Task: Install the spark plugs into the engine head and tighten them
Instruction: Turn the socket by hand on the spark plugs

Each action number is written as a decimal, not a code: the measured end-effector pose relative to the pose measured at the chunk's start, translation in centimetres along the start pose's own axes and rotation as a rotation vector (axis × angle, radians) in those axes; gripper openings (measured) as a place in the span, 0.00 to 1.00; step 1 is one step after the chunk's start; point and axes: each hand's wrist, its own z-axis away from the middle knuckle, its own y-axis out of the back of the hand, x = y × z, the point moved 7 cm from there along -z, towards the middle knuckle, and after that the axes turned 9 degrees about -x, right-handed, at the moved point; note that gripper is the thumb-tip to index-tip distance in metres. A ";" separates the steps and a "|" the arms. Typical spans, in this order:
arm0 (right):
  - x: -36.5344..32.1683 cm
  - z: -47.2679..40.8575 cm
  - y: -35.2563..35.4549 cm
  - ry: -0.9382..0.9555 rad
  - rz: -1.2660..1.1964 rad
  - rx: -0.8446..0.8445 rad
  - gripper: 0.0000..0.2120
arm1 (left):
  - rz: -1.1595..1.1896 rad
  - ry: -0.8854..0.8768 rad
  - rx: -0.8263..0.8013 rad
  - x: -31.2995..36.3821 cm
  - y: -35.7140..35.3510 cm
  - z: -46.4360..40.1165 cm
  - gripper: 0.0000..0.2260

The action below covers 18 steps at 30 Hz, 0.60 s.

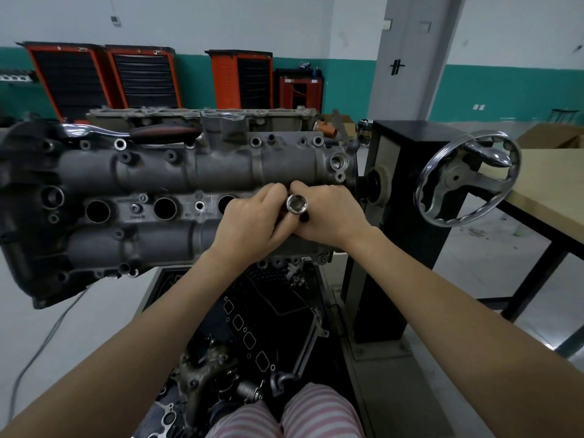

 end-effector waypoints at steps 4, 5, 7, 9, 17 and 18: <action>-0.1 0.0 -0.3 0.017 0.022 -0.028 0.07 | 0.006 -0.001 -0.010 0.3 0.0 -0.1 0.13; 0.0 0.0 -0.4 0.004 0.020 -0.025 0.07 | -0.011 0.004 -0.006 0.3 0.0 -0.1 0.12; 0.2 0.0 -0.2 -0.014 0.013 -0.005 0.08 | -0.029 0.013 0.007 0.0 -0.1 -0.1 0.13; 0.1 0.0 -0.1 -0.009 0.011 0.005 0.10 | -0.045 0.009 0.021 -0.1 -0.1 -0.1 0.15; 0.1 0.1 -0.1 -0.016 -0.030 -0.006 0.10 | -0.016 0.060 -0.040 -0.3 -0.5 -0.2 0.14; 0.0 0.0 -0.1 -0.004 -0.021 -0.018 0.10 | -0.009 0.054 -0.042 -0.2 -0.5 -0.2 0.13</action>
